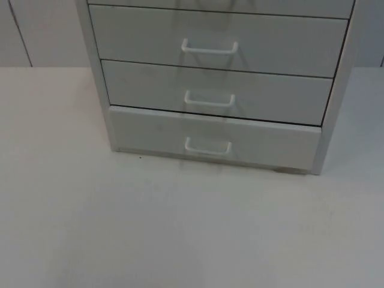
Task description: Open the drawer with the left hand, place the block into the drawer with the right hand, then close the drawer with the left hand.
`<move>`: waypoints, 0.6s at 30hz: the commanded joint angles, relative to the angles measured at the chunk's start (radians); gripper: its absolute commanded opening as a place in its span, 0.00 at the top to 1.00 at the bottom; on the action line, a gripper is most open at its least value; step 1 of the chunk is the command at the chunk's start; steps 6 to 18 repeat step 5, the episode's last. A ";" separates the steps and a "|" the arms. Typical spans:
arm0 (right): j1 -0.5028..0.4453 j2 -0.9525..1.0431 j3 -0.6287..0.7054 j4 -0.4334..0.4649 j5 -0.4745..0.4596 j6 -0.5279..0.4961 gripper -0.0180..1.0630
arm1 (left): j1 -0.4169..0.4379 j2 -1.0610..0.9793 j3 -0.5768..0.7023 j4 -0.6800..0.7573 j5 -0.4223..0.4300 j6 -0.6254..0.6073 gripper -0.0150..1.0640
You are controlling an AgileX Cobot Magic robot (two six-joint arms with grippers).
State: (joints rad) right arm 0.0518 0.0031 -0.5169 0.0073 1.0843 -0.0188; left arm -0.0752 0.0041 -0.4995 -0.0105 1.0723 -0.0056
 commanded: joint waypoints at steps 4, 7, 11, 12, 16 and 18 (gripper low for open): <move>0.001 -0.003 0.001 0.001 -0.007 0.003 0.01 | 0.068 -0.004 0.005 -0.007 0.002 -0.002 0.01; 0.001 -0.003 0.001 0.001 -0.007 0.003 0.01 | 0.082 -0.004 0.005 -0.007 0.002 -0.002 0.01; 0.001 -0.003 0.001 0.001 -0.007 0.003 0.01 | 0.082 -0.004 0.005 -0.007 0.002 -0.002 0.01; 0.001 -0.003 0.001 0.001 -0.007 0.003 0.01 | 0.082 -0.004 0.005 -0.007 0.002 -0.002 0.01; 0.001 -0.003 0.001 0.001 -0.007 0.003 0.01 | 0.082 -0.004 0.005 -0.007 0.002 -0.002 0.01; 0.001 -0.003 0.001 0.001 -0.007 0.003 0.01 | 0.082 -0.004 0.005 -0.007 0.002 -0.002 0.01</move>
